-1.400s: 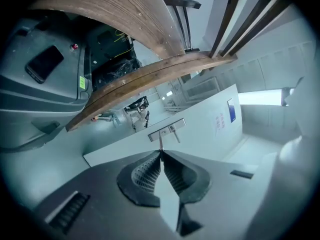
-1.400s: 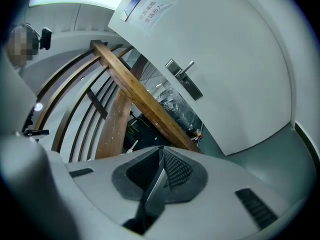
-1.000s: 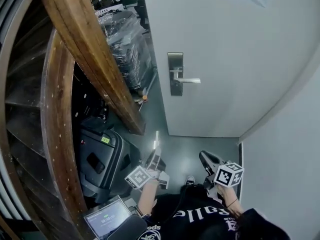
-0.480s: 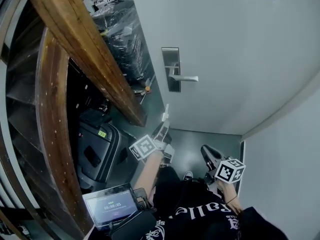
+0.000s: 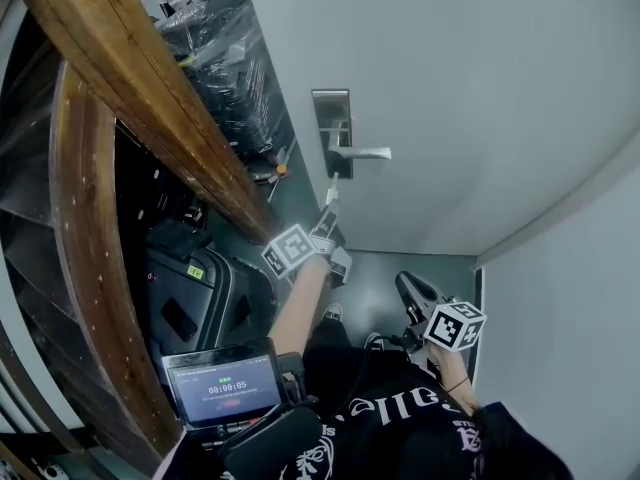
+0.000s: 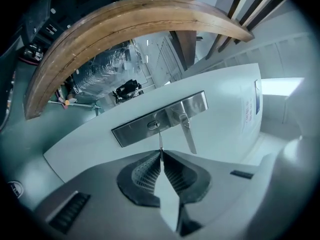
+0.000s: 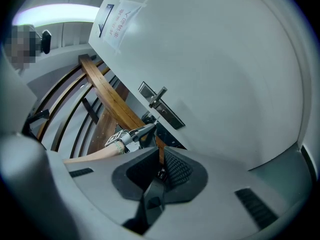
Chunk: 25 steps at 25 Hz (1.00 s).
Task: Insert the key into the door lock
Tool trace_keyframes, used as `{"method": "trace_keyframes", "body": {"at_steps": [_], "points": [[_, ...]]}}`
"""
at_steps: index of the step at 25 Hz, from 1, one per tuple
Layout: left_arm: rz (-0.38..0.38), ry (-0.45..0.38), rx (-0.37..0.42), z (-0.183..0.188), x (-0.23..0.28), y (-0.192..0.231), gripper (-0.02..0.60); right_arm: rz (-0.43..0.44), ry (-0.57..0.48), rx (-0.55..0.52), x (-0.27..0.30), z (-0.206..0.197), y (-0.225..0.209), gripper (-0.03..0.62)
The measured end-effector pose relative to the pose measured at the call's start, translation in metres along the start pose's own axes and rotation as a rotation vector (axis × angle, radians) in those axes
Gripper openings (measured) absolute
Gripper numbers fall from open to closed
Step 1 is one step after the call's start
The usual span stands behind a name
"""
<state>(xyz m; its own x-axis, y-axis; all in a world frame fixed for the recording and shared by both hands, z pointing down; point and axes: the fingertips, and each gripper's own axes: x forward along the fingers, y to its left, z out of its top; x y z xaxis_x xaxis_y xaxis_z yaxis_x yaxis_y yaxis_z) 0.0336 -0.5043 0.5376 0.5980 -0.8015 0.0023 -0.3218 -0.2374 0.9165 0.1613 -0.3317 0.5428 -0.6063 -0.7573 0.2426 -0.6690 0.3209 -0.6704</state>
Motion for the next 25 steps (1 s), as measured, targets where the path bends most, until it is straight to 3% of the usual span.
{"method": "trace_keyframes", "body": {"at_steps": [11, 25], "points": [[-0.031, -0.038, -0.102, 0.024, 0.034, 0.004, 0.02, -0.035, -0.035, 0.019, 0.018, 0.012, -0.007, 0.037], [-0.029, -0.035, -0.184, 0.018, 0.052, 0.011, 0.02, -0.072, -0.022, 0.04, 0.019, 0.009, -0.024, 0.038]]}}
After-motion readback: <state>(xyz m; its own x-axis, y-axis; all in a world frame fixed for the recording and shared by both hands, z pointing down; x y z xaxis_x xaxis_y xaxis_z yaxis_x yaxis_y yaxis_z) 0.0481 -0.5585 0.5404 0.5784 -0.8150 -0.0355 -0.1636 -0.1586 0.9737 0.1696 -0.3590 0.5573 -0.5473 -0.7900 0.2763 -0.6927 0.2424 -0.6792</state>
